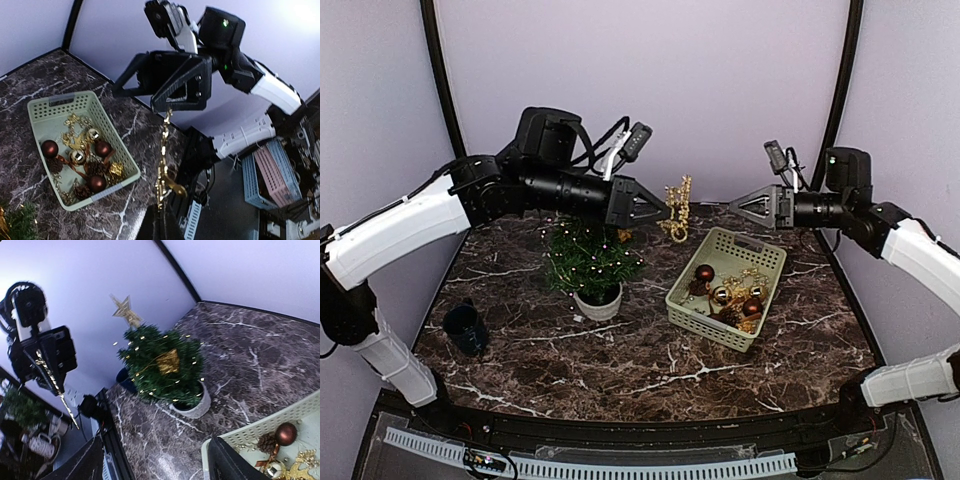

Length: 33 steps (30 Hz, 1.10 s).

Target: Decorate the small christmas tree

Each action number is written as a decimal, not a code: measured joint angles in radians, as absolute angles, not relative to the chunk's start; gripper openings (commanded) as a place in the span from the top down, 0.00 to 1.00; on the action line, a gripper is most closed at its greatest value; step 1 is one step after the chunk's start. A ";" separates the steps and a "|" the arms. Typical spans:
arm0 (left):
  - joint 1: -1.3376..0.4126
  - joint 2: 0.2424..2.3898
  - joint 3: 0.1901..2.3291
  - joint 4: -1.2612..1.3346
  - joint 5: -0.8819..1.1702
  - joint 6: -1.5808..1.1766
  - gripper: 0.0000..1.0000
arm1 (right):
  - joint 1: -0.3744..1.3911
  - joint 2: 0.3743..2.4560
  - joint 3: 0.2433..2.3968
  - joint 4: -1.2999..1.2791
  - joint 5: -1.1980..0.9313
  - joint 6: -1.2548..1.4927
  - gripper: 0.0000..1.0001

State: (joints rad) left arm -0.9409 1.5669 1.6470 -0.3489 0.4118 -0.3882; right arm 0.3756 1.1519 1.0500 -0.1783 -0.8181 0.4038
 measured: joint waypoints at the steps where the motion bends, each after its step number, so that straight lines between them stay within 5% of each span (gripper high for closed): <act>1: -0.941 1.555 1.638 -0.378 0.441 -0.373 1.00 | 0.399 1.155 1.062 -0.193 -0.831 0.398 0.29; 10: -0.941 1.545 1.568 -0.621 0.606 -0.247 1.00 | 0.652 1.242 1.200 -0.311 -0.938 0.359 0.32; 24: -0.941 1.525 1.489 -0.697 0.703 -0.194 1.00 | 0.821 1.364 1.268 -0.460 -0.874 0.281 0.57; 33: -0.947 1.514 1.488 -0.699 0.727 -0.186 1.00 | 0.854 1.402 1.292 -0.510 -0.781 0.248 0.46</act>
